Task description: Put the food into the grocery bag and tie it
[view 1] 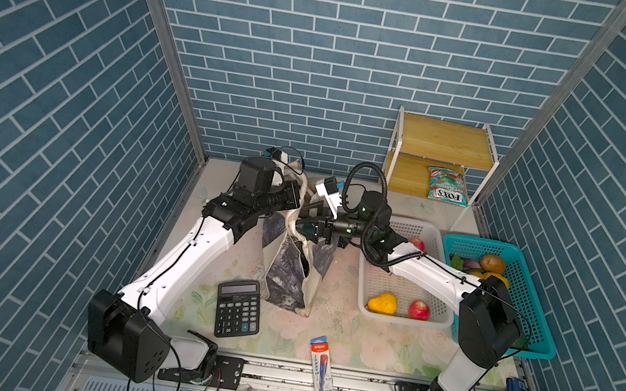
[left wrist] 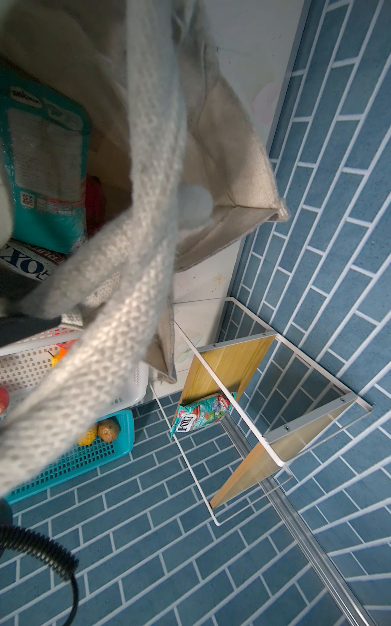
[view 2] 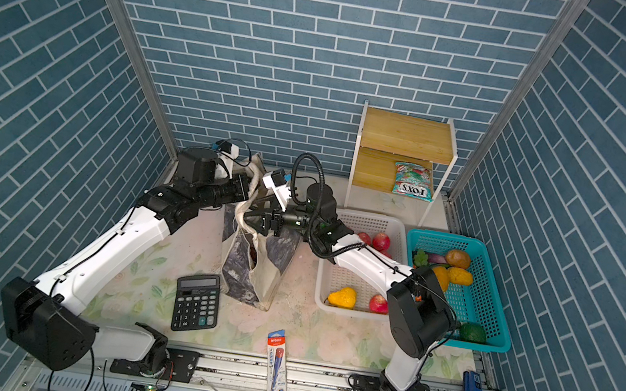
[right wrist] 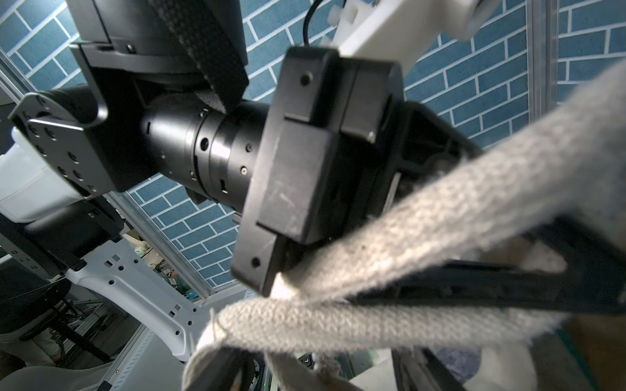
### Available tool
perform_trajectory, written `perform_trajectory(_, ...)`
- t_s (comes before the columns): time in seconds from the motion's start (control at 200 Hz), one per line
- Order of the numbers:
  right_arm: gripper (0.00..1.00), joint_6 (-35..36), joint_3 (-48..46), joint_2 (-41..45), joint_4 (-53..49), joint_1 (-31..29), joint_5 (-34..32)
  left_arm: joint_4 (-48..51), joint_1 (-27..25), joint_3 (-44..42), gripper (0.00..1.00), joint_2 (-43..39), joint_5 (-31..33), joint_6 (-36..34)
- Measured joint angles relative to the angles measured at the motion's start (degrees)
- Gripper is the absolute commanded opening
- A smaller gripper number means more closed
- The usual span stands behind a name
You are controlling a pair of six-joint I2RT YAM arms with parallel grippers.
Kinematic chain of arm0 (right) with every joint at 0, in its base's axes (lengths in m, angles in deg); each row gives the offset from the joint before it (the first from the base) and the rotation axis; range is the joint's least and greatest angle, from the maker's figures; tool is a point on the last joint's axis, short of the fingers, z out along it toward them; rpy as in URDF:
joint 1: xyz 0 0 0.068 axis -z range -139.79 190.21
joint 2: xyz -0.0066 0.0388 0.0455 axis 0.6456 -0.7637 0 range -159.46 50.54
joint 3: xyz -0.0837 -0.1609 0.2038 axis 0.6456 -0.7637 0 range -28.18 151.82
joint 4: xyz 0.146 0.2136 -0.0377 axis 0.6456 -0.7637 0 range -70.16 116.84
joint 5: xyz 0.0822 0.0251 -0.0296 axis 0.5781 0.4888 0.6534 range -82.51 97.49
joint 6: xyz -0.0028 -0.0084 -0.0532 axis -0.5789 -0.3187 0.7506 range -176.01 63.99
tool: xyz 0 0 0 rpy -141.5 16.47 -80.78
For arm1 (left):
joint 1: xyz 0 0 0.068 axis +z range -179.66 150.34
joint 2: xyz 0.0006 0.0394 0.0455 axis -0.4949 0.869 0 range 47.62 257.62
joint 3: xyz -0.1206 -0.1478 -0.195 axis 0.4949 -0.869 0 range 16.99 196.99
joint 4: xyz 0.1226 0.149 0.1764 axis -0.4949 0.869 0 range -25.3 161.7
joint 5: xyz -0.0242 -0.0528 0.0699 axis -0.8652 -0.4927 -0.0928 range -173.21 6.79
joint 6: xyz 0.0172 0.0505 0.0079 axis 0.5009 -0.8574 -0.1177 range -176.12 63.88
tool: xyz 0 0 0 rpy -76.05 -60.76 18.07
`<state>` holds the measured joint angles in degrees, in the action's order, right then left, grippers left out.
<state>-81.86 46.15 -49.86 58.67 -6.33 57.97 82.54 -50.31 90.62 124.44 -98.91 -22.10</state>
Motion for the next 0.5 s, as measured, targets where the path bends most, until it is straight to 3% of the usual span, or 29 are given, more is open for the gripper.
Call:
perform_trajectory(0.34,0.73,-0.4,4.2,-4.0,-1.4,-1.3,-0.1,-2.8,0.5,-1.7,0.00,-0.3,0.6,1.6)
perform_trajectory(0.5,0.67,-0.7,4.8,-5.5,-1.2,-2.8,0.0,-2.7,0.5,-2.4,0.00,-1.0,0.7,1.6)
